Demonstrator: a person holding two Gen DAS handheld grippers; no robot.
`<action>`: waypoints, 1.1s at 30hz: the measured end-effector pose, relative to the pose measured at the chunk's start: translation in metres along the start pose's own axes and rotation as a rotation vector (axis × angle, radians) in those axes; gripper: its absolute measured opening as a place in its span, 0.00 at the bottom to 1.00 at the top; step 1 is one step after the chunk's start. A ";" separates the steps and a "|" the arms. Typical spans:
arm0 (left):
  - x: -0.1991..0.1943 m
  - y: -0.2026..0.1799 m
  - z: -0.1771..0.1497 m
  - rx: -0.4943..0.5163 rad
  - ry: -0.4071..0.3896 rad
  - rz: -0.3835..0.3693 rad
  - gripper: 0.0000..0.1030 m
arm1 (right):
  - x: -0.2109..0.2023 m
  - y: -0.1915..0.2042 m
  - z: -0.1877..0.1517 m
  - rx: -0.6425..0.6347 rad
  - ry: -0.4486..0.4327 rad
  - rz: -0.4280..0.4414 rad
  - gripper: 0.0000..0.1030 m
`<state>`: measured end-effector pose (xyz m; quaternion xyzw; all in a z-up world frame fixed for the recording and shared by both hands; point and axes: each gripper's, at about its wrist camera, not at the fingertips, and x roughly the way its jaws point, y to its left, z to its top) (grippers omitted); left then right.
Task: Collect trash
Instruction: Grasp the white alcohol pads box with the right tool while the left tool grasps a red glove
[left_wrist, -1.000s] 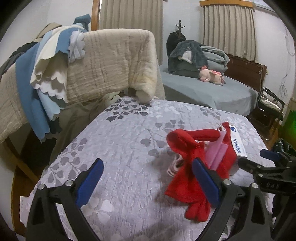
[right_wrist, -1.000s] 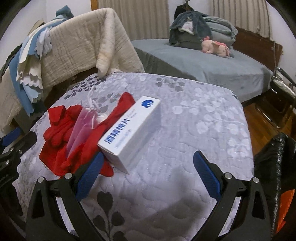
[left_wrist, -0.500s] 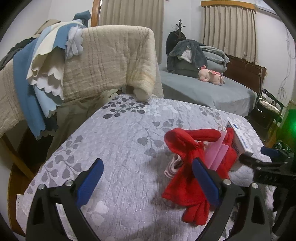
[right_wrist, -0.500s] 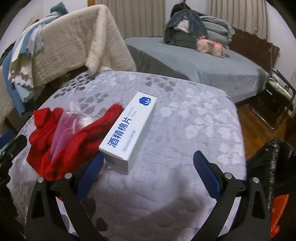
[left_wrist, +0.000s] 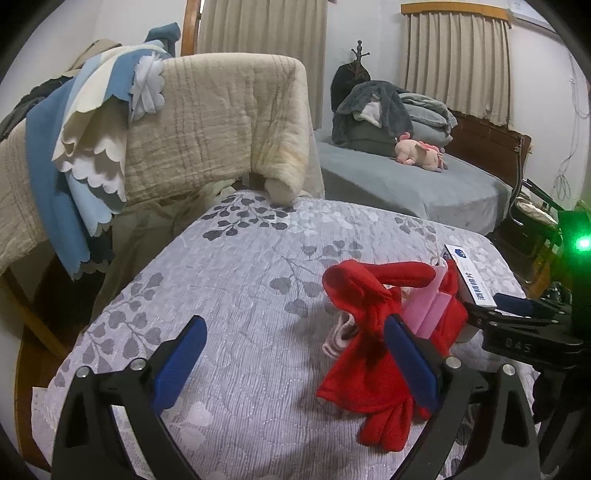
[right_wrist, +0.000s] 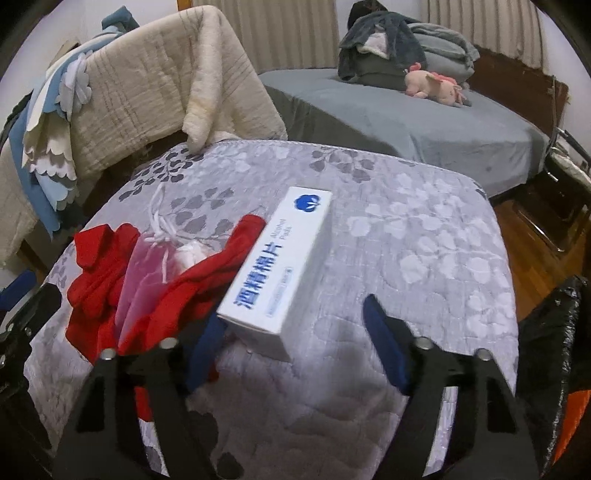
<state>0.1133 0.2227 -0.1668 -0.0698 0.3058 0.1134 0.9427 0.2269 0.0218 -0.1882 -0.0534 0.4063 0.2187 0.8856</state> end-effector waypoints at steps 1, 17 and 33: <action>0.000 0.000 0.000 0.001 -0.001 -0.001 0.91 | -0.001 0.002 0.000 -0.010 0.002 0.006 0.47; -0.004 -0.018 -0.001 0.016 0.001 -0.044 0.91 | -0.006 -0.009 -0.006 -0.003 0.012 -0.006 0.48; -0.002 -0.028 -0.002 0.025 0.023 -0.082 0.80 | -0.036 -0.036 -0.018 0.038 -0.021 -0.020 0.28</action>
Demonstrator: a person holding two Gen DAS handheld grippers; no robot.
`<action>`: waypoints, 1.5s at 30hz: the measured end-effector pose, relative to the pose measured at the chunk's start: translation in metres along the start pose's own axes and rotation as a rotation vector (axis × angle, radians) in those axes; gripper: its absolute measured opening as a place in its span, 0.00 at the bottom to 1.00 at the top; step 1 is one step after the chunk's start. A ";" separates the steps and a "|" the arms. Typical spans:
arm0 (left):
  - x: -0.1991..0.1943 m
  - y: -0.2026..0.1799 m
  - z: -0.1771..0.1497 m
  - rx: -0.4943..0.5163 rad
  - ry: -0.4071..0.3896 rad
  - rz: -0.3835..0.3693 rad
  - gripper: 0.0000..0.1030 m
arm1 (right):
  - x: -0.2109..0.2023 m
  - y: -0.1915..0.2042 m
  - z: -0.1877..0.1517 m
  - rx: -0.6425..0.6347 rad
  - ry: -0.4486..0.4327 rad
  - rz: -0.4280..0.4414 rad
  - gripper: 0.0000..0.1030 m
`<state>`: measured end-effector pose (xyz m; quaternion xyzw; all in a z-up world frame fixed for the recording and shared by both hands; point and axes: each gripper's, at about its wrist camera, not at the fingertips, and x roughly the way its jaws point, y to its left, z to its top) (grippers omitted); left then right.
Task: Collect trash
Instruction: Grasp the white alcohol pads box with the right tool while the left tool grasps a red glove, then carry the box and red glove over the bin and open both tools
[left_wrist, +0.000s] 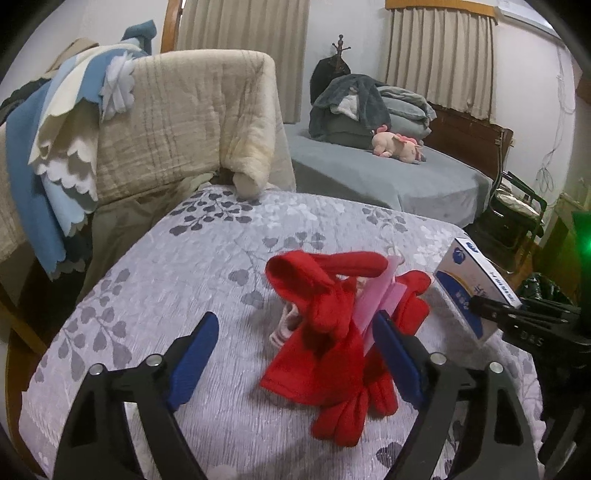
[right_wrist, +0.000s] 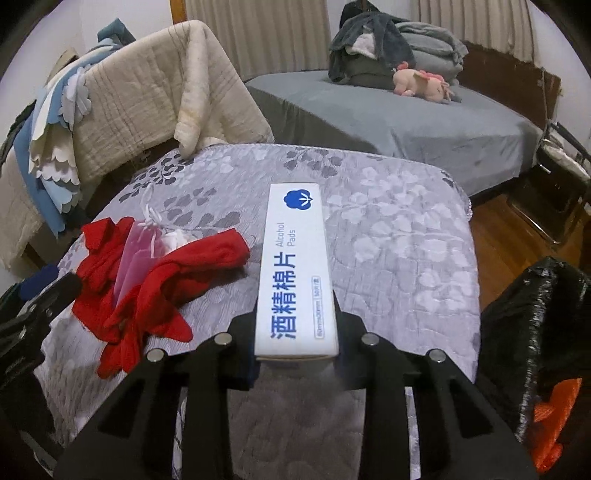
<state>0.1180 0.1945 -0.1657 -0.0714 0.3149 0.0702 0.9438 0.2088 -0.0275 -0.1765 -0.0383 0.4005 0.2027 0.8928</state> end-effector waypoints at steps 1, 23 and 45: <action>0.002 0.000 0.002 0.000 0.000 -0.005 0.79 | 0.000 -0.001 0.001 0.003 -0.001 0.002 0.28; 0.060 0.010 0.024 -0.054 0.084 -0.092 0.14 | 0.001 0.006 0.010 -0.027 -0.003 0.014 0.28; -0.036 -0.037 0.054 -0.018 -0.098 -0.179 0.06 | -0.081 -0.002 0.023 -0.028 -0.117 0.041 0.28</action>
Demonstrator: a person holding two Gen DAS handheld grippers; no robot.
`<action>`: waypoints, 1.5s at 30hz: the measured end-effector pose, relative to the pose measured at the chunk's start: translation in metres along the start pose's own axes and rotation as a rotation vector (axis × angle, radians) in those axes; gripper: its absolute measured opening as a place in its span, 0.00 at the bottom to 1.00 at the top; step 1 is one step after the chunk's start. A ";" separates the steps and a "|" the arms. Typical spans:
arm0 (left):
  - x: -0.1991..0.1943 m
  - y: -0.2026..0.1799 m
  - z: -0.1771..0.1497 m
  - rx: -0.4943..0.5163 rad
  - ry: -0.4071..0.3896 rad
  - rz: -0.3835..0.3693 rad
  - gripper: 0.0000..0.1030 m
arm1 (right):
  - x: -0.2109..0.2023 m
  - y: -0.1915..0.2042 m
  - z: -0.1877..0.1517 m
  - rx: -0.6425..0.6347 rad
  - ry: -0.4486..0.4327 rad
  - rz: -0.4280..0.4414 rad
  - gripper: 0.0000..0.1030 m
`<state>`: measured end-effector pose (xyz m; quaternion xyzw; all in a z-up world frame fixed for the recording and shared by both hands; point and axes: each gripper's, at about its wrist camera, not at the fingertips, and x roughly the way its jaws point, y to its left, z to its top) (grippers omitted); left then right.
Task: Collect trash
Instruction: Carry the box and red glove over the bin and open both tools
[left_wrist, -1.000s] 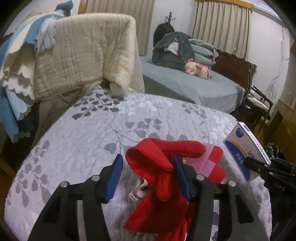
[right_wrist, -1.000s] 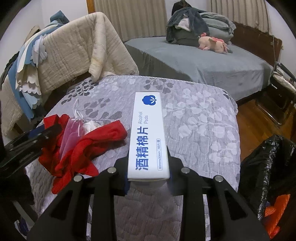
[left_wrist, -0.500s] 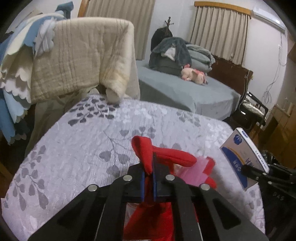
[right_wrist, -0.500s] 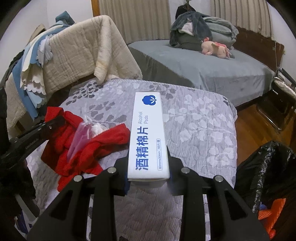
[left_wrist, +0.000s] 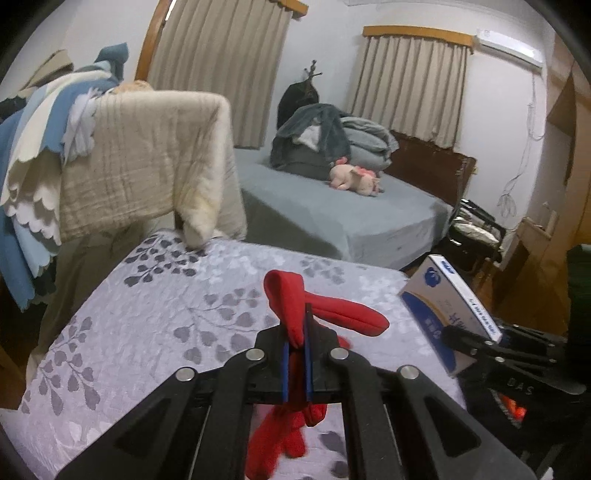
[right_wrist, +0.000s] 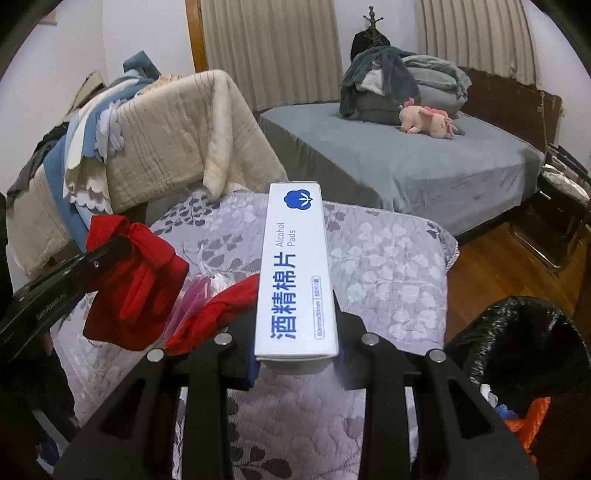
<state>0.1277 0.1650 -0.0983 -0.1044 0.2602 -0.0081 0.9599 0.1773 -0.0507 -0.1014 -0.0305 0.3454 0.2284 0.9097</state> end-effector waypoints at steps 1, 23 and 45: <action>-0.003 -0.005 0.000 0.007 -0.003 -0.010 0.06 | -0.005 -0.002 0.000 0.001 -0.004 -0.005 0.28; -0.003 -0.138 -0.018 0.140 0.057 -0.219 0.06 | -0.094 -0.100 -0.046 0.148 -0.034 -0.190 0.28; 0.029 -0.290 -0.039 0.296 0.131 -0.473 0.06 | -0.152 -0.209 -0.113 0.328 -0.051 -0.439 0.28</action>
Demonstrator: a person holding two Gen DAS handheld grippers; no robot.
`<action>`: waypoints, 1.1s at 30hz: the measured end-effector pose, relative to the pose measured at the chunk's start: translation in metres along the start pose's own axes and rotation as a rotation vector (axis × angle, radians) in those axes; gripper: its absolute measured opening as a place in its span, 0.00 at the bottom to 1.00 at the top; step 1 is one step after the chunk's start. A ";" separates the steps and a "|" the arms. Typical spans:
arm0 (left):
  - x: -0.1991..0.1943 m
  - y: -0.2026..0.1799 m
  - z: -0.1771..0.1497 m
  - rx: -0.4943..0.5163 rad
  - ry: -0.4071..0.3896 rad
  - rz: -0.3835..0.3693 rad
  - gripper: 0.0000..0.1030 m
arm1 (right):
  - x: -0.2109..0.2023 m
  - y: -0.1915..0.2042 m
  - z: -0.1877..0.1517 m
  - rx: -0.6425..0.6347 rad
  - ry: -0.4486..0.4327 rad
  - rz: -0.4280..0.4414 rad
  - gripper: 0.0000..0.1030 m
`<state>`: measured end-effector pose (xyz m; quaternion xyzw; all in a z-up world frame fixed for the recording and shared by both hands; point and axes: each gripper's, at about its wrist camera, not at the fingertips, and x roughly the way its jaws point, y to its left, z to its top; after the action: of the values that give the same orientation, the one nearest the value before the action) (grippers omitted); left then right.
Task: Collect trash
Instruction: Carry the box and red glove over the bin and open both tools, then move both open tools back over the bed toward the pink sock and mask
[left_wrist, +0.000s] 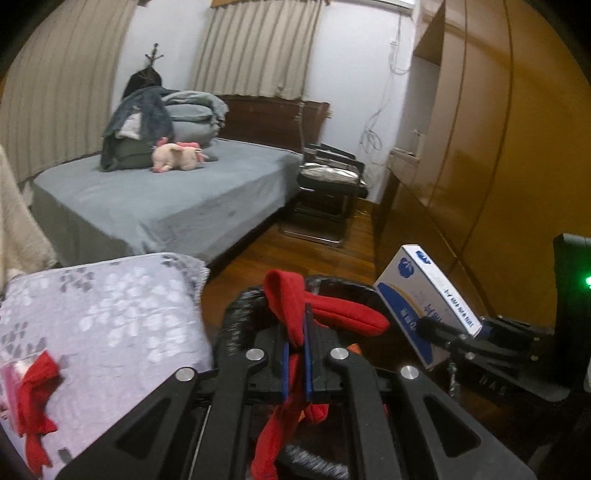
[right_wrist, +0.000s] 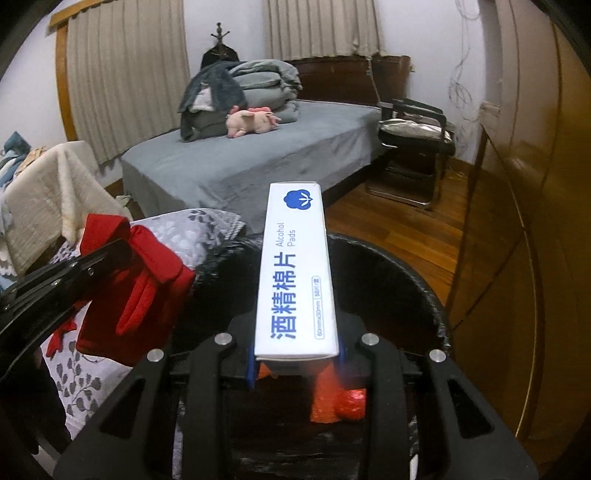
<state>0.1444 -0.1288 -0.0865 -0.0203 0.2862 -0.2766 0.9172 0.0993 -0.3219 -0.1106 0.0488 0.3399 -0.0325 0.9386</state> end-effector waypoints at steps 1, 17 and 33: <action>0.005 -0.003 0.001 0.002 0.005 -0.009 0.06 | 0.001 -0.005 -0.001 0.007 0.001 -0.005 0.28; 0.049 -0.019 -0.001 -0.022 0.067 -0.069 0.51 | 0.017 -0.039 -0.015 0.056 0.049 -0.065 0.53; -0.030 0.067 -0.014 -0.116 0.001 0.193 0.94 | 0.007 0.019 0.002 -0.012 -0.020 0.020 0.92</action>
<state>0.1501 -0.0552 -0.0958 -0.0454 0.3028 -0.1698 0.9367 0.1071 -0.3038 -0.1121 0.0461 0.3303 -0.0213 0.9425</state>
